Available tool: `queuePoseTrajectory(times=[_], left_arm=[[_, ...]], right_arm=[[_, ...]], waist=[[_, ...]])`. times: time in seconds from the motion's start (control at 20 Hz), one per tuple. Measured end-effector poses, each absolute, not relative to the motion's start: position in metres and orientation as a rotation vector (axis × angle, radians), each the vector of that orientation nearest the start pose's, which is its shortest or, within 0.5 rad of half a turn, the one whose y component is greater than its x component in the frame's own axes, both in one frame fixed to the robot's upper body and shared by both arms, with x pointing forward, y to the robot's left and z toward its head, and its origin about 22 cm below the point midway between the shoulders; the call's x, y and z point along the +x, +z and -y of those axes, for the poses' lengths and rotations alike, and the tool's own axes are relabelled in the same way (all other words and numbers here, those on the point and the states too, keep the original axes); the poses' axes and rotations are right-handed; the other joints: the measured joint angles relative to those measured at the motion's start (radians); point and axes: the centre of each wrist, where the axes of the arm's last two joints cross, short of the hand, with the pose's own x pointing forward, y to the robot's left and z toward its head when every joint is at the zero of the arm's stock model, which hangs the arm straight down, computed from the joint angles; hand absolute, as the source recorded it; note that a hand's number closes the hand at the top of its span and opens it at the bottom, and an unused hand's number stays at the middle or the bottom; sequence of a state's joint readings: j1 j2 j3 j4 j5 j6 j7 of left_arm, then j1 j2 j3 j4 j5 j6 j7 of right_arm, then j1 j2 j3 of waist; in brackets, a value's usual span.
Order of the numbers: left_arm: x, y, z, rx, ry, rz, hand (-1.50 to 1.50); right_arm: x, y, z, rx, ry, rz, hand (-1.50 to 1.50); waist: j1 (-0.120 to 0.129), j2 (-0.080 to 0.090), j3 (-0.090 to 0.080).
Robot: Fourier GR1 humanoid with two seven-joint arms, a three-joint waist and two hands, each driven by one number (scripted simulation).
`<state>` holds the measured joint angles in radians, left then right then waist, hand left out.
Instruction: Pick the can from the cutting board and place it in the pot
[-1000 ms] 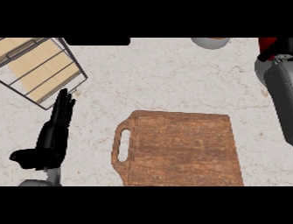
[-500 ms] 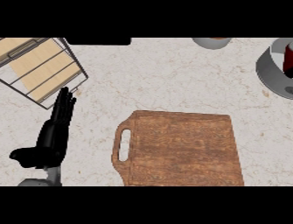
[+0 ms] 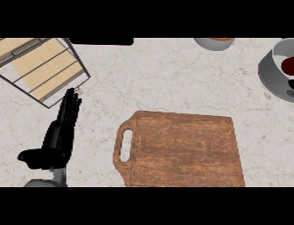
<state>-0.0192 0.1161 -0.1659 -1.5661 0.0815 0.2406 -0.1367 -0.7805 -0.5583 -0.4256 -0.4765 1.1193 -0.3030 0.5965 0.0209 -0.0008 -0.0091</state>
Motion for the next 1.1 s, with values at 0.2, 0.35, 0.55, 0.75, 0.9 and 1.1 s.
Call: queuePoseTrajectory(times=[0.2,0.35,0.55,0.75,0.9,1.1], left_arm=[[0.245,0.007,-0.219,0.091,0.022,1.712,0.00],[0.248,0.009,-0.219,0.096,0.021,1.718,0.00],[0.244,0.006,-0.225,0.108,0.029,1.710,0.00],[0.244,0.004,-0.224,0.106,0.040,1.703,0.00],[0.245,0.005,-0.225,0.107,0.042,1.704,0.00],[0.245,0.007,-0.222,0.106,0.043,1.704,0.00]], right_arm=[[0.379,0.072,0.429,-1.324,0.148,0.617,-1.50],[0.376,0.068,0.430,-1.307,0.070,0.745,-1.50],[0.376,0.074,0.430,-1.302,-0.121,0.983,-1.50],[0.369,0.078,0.438,-1.274,-0.323,1.146,-1.50],[0.357,0.075,0.451,-1.250,-0.447,1.202,-1.50],[0.335,0.058,0.468,-1.247,-0.542,1.243,-1.50]], waist=[[-0.001,-0.002,-0.001],[-0.005,-0.001,0.000],[-0.010,0.001,0.008],[-0.016,0.003,0.011],[-0.017,0.003,0.011],[-0.016,0.003,0.011]])
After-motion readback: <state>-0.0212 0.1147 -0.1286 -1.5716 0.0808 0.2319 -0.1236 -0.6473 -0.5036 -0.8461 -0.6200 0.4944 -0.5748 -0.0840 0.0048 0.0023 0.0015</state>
